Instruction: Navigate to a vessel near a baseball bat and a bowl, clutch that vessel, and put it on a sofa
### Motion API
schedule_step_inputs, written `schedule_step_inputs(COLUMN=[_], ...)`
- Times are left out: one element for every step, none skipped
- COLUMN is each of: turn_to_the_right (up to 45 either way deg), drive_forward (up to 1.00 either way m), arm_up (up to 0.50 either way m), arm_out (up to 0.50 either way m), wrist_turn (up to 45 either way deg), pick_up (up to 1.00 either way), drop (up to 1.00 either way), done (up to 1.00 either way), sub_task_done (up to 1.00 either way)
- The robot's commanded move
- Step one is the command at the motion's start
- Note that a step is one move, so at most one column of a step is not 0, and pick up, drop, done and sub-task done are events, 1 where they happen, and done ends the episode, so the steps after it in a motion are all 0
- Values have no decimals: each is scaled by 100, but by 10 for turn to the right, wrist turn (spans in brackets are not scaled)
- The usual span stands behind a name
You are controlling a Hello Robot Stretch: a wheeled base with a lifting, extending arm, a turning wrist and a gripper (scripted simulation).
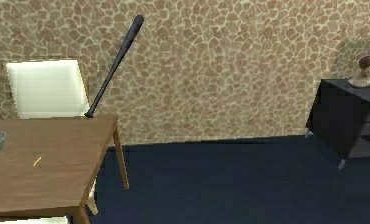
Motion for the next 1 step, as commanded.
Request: schedule_step_inputs(turn_to_the_right=[0], drive_forward=[85], arm_up=[0], arm_out=[0], wrist_turn=[0], pick_up=[0], drop=[0], done=[0], sub_task_done=[0])
